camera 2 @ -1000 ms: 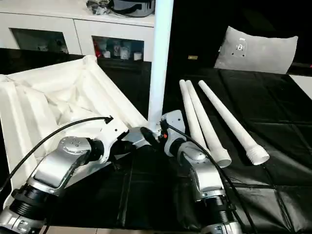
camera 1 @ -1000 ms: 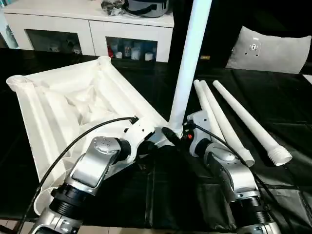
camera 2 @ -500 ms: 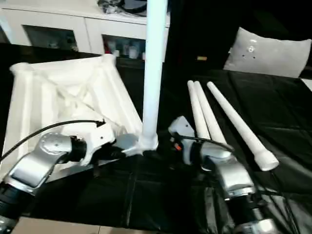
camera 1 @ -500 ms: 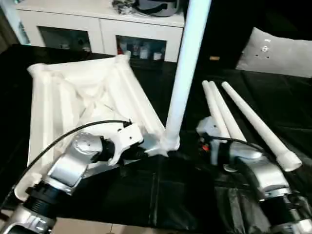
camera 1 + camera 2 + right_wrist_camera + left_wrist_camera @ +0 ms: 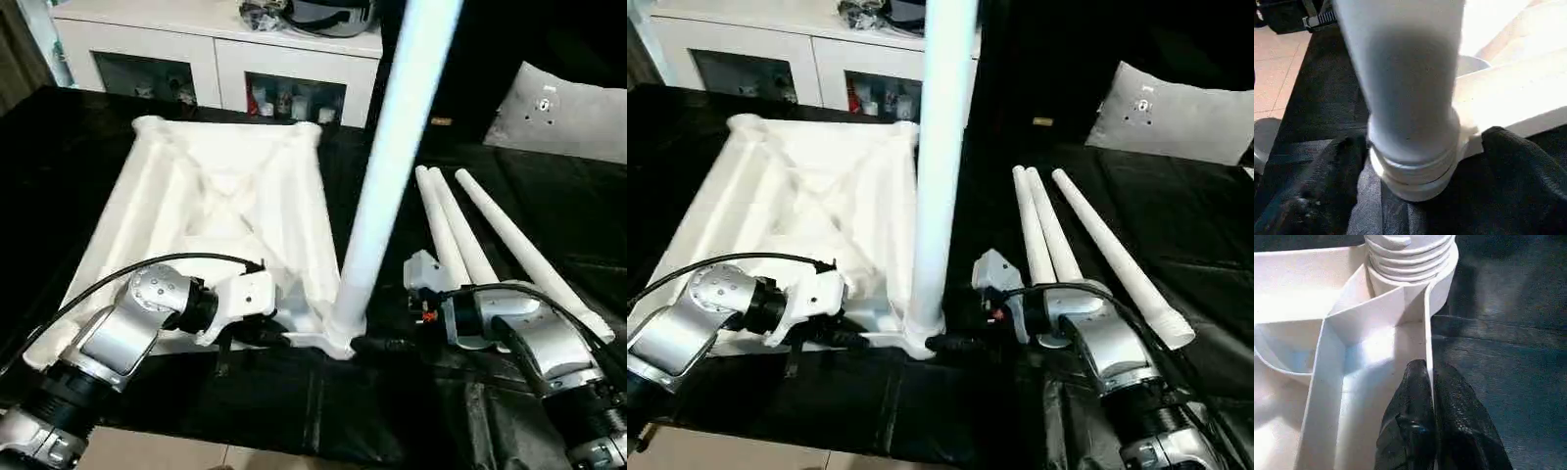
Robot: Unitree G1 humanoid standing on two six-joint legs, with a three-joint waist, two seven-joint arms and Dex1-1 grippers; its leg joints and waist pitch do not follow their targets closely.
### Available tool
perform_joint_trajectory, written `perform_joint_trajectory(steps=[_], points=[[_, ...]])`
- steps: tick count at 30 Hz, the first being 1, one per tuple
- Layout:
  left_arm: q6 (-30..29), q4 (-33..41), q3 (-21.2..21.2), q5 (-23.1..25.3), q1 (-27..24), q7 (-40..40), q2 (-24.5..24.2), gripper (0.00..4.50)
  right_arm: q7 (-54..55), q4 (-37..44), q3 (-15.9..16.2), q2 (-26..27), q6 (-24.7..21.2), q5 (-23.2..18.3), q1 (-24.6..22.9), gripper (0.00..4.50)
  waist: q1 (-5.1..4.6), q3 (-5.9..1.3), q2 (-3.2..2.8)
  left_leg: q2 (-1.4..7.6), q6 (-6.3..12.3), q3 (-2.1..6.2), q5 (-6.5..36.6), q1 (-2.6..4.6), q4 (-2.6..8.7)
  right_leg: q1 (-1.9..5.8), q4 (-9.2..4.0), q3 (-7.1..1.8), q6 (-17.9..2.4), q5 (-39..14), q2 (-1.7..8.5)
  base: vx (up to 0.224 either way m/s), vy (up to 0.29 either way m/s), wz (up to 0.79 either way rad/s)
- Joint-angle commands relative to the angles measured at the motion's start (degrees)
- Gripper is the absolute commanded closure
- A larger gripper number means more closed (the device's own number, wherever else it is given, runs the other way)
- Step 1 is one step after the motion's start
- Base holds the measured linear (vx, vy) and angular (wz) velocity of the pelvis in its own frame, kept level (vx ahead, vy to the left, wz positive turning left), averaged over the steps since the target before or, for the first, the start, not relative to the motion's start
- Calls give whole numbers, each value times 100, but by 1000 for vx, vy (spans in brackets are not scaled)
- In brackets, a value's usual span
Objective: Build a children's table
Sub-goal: Rotate leg to tighten
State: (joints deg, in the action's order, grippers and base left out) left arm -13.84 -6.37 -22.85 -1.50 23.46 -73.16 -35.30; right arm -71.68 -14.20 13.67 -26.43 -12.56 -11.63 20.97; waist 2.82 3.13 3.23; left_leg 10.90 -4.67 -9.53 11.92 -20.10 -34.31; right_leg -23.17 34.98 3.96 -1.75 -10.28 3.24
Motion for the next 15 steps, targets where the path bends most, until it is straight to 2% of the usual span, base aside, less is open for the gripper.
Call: perform_joint_trajectory(steps=[1,5,8,10,12,15], points=[[183,57,-212,21,118,-249,-2,450,-57,-10,2,15,131,-66,122,78,-20,-344,-17,251,292,32,708,2,396,312,-405,-323,-1061,-1448,463,0,0,0],[230,42,-232,12,133,-281,21,450,-73,-24,28,76,223,-51,98,110,-19,-348,-6,246,296,29,659,-4,391,318,-392,-324,-1060,-1384,462,0,0,0],[284,16,-266,40,149,-285,48,450,-53,-39,81,130,322,-11,55,127,-13,-350,-19,248,297,28,652,4,391,315,-388,-321,-1081,-1329,454,0,0,0],[292,9,-271,47,152,-288,54,450,-58,-28,100,137,326,-8,42,164,-10,-347,-25,244,293,26,663,6,391,313,-394,-323,-1083,-1339,454,0,0,0],[312,-11,-277,62,159,-291,63,450,-73,2,154,138,339,16,8,169,1,-352,-39,245,269,28,666,7,389,319,-389,-323,-1081,-1331,457,0,0,0],[353,-52,-292,87,173,-285,70,450,-81,-2,184,159,373,54,-29,185,0,-355,-29,245,260,30,663,0,390,327,-385,-321,-1077,-1316,455,0,0,0]])
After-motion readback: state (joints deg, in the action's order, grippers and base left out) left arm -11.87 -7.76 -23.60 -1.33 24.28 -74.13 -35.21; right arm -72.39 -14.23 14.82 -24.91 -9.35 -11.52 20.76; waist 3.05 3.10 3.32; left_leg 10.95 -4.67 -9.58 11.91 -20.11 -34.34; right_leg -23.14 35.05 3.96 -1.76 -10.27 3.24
